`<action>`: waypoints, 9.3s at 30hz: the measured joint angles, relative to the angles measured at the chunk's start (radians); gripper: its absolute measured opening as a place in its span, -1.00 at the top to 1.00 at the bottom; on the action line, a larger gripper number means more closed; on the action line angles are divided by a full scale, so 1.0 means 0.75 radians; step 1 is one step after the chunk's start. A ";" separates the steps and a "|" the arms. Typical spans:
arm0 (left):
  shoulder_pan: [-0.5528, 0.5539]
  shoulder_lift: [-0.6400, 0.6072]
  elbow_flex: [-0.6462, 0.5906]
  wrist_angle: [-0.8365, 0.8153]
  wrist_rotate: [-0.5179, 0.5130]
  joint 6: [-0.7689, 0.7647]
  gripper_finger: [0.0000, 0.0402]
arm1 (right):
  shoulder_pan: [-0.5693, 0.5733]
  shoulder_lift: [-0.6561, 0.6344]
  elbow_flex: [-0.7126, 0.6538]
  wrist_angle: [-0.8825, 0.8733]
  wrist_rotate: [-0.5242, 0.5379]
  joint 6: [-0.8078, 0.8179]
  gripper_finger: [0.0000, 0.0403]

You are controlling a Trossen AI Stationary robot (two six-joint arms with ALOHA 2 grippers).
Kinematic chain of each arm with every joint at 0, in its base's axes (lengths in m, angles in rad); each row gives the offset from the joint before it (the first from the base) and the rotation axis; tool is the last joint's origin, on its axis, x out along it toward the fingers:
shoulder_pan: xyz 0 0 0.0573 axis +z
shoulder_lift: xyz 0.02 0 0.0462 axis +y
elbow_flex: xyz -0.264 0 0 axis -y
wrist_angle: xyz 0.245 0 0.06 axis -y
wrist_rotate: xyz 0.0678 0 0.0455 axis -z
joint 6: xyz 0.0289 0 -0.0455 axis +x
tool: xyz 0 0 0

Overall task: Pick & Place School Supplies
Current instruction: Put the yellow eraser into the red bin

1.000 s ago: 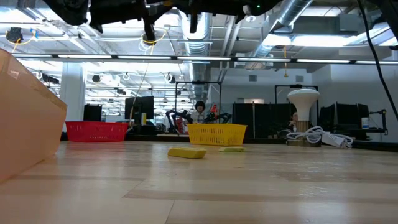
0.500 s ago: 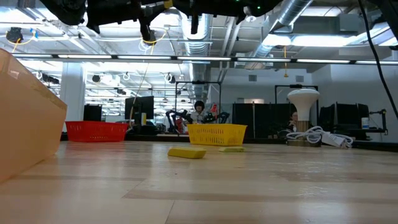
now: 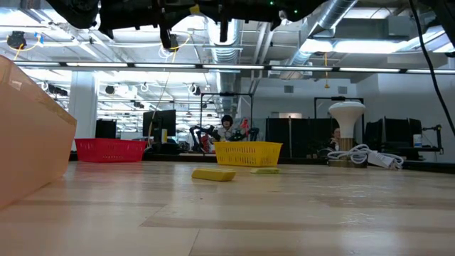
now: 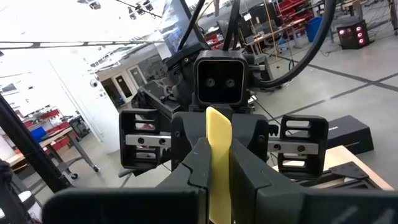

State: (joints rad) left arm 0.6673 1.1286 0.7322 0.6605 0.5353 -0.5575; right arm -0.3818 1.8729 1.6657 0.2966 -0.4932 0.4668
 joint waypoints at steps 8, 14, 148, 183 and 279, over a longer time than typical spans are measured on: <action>0.000 0.002 0.002 -0.016 -0.010 0.000 0.89 | -0.017 0.002 -0.001 0.048 0.004 0.093 0.22; 0.003 0.002 0.001 -0.089 0.004 0.012 0.89 | -0.070 0.001 -0.001 0.048 0.018 0.101 -0.45; -0.999 0.741 0.235 -0.904 -0.577 0.244 0.95 | -0.022 -0.615 0.002 -1.293 -0.215 -0.607 -0.40; -0.892 0.915 0.234 -0.856 -0.447 0.289 1.00 | 0.019 -0.615 0.002 -1.256 -0.215 -0.598 -0.40; -0.808 1.034 0.247 -0.792 -0.227 0.385 1.00 | -0.029 -0.614 0.001 -1.266 -0.219 -0.622 -0.40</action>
State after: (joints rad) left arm 0.0612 1.9042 0.9178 0.0669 0.3651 -0.2691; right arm -0.4034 1.4120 1.6665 -0.6529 -0.6575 0.0002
